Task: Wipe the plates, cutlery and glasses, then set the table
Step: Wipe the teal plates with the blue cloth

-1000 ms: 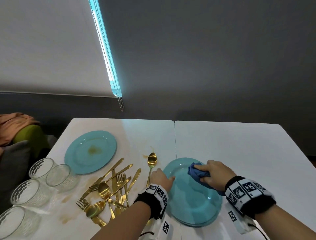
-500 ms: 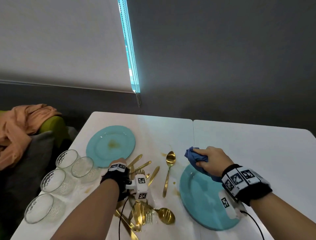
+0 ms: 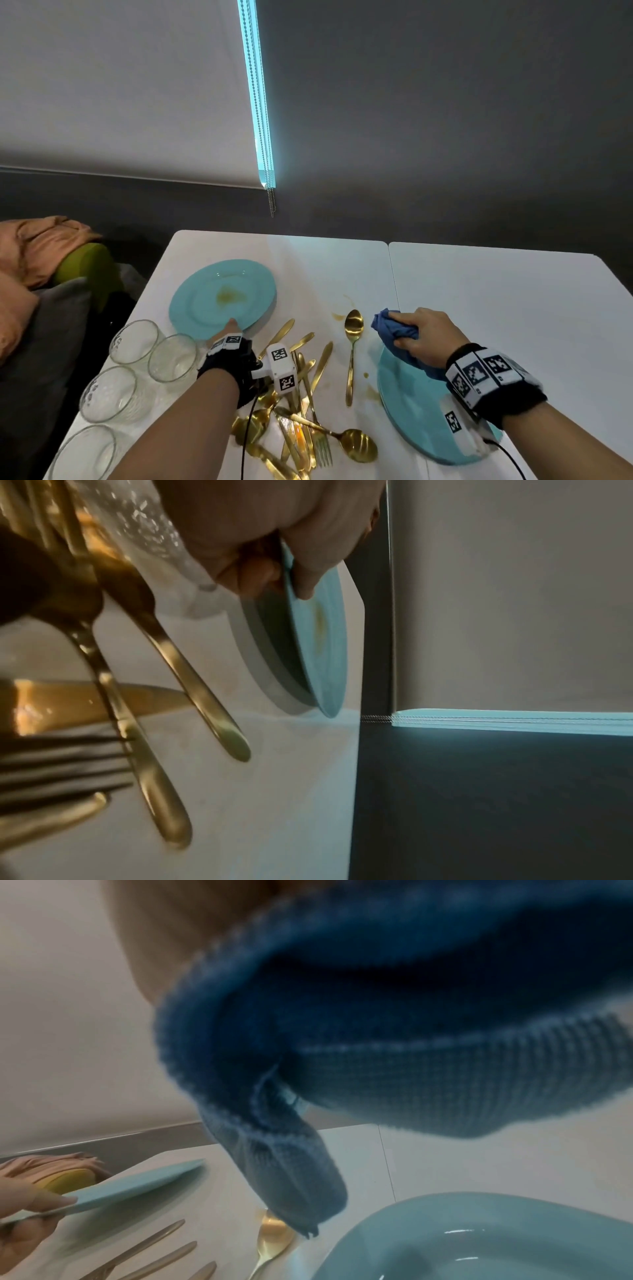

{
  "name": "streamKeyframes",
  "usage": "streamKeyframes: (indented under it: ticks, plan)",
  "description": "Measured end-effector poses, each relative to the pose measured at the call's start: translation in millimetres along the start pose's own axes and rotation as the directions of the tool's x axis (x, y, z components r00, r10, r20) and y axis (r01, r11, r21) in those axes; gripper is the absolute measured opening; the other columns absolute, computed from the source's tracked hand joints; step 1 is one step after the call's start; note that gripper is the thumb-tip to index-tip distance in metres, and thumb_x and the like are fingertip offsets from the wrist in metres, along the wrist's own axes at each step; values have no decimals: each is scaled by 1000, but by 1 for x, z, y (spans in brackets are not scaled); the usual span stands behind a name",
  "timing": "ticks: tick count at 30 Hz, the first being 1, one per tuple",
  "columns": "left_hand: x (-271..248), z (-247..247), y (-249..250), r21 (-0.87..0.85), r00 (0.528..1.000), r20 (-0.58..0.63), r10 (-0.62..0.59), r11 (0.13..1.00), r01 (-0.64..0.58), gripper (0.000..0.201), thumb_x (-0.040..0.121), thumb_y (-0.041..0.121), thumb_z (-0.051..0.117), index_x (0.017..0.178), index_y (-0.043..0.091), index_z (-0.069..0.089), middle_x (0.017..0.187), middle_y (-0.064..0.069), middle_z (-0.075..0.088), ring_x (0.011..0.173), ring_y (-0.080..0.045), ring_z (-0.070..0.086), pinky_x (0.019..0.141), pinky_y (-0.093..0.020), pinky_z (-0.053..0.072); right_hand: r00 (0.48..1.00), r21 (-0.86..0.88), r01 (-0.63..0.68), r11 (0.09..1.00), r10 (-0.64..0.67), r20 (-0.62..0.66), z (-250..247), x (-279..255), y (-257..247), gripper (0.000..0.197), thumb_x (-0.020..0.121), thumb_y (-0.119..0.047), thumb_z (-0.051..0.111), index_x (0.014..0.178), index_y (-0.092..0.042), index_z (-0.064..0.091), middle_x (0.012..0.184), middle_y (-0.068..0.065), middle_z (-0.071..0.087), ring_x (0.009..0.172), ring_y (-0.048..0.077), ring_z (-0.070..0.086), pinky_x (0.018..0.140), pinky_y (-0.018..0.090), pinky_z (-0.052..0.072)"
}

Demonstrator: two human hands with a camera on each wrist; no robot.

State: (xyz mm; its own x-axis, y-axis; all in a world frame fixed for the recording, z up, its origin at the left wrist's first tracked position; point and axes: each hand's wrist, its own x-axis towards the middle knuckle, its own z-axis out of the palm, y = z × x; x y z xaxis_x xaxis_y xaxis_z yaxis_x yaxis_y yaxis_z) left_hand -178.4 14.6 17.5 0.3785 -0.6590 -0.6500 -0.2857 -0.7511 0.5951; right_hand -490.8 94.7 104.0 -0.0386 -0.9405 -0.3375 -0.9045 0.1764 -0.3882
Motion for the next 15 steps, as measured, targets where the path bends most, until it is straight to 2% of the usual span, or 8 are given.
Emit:
streamKeyframes:
  ticks: [2, 3, 5, 8, 10, 13, 15]
  plan:
    - [-3, 2, 13, -338, 997, -36, -65, 940, 49, 56, 87, 27, 56, 136, 7, 40, 134, -20, 51, 118, -36, 54, 93, -37, 47, 1000, 20, -8, 1000, 8, -14, 0, 1, -4, 48, 86, -29, 60, 133, -37, 48, 92, -1, 46, 107, 22, 53, 92, 23, 39]
    - [8, 4, 16, -420, 994, -82, -78, 907, 36, 53, 83, 28, 57, 130, 8, 43, 131, -19, 53, 114, -37, 57, 95, -42, 48, 1000, 29, -11, 1000, 11, -26, -1, 1, -6, 48, 86, -28, 60, 132, -38, 48, 91, -1, 45, 106, 22, 54, 91, 23, 39]
    - [29, 12, 17, -530, 987, -152, -43, 847, -45, 37, 79, 25, 56, 112, 11, 44, 121, -19, 57, 107, -37, 60, 95, -51, 48, 998, 47, -15, 999, 18, -55, -4, 3, -8, 48, 86, -27, 60, 131, -39, 50, 91, 0, 46, 103, 21, 54, 91, 23, 41]
    - [6, 13, 33, -598, 986, -166, 36, 791, -129, 17, 85, 23, 53, 96, 15, 43, 114, -23, 58, 104, -38, 60, 91, -53, 50, 994, 61, -12, 998, 19, -104, -10, 6, -10, 48, 84, -27, 60, 129, -40, 51, 94, 2, 52, 101, 22, 56, 92, 26, 44]
    - [-24, 8, 46, -633, 983, -126, 134, 752, -184, 13, 92, 25, 49, 99, 16, 43, 117, -23, 57, 101, -35, 59, 88, -49, 50, 991, 47, 0, 999, 6, -136, -15, 9, -8, 48, 84, -28, 60, 129, -41, 51, 99, 5, 58, 101, 24, 57, 91, 28, 45]
    - [-54, 15, 59, -680, 971, 4, 239, 712, -172, 23, 101, 30, 35, 118, 16, 42, 115, -12, 51, 96, -24, 52, 76, -35, 50, 981, 4, 5, 1000, -4, -196, -24, 15, -6, 49, 83, -32, 60, 129, -41, 49, 97, 7, 60, 99, 27, 58, 84, 30, 46]
    - [-65, 27, 62, -723, 948, 125, 292, 681, -114, 39, 101, 42, 29, 128, 16, 41, 124, -8, 52, 102, -26, 56, 83, -41, 51, 970, -14, -21, 1000, 17, -242, -30, 15, -7, 49, 84, -33, 59, 130, -39, 48, 90, 6, 53, 98, 31, 57, 82, 32, 46]
